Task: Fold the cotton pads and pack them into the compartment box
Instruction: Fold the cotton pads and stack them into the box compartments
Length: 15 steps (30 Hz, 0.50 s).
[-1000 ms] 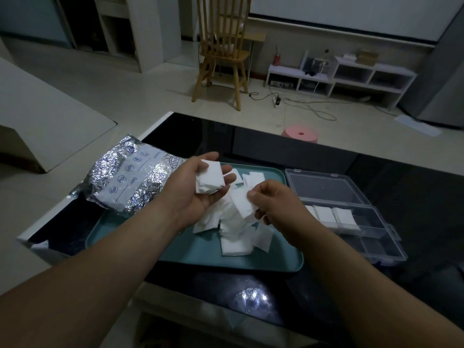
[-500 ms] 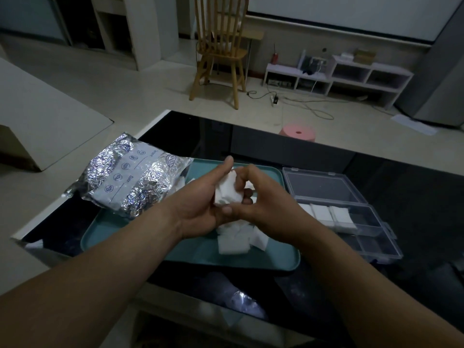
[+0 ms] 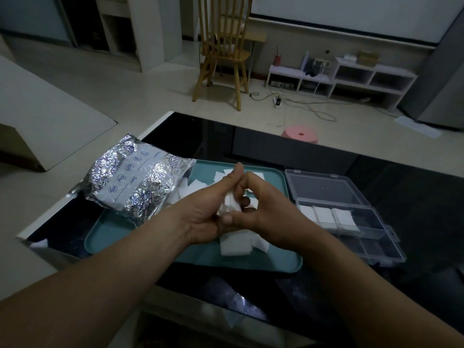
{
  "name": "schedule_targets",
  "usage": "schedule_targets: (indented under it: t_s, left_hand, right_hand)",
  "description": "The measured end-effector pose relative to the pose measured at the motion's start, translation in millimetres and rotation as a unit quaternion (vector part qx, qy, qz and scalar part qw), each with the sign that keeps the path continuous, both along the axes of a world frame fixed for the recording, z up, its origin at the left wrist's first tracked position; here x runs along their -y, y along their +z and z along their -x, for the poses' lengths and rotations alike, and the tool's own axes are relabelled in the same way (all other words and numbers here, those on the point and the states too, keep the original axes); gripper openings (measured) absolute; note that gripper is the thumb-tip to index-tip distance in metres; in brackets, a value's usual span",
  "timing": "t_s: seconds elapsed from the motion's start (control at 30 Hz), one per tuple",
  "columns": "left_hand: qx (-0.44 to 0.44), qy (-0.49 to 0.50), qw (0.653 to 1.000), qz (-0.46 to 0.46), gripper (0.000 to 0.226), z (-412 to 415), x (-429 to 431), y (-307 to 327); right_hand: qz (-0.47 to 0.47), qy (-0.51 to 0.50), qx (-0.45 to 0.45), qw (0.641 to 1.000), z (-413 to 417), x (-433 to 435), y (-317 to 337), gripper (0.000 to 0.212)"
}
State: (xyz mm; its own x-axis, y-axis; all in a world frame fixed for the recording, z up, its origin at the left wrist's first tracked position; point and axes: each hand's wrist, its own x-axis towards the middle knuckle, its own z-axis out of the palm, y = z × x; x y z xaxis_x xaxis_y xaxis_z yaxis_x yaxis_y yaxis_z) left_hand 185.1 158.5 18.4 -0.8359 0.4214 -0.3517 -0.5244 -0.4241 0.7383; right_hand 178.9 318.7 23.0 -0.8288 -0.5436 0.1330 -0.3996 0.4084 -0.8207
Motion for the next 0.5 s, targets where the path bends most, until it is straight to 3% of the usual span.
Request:
schedule_targets:
  t_s: [0.37, 0.5]
  left_hand:
    - [0.051, 0.071, 0.996, 0.001, 0.054, 10, -3, -6]
    - [0.036, 0.082, 0.995, -0.042, 0.035, 11, -6, -4]
  right_hand:
    - [-0.077, -0.088, -0.096, 0.989, -4, 0, -10, 0.046]
    - [-0.066, -0.163, -0.089, 0.980, -3, -1, -12, 0.021]
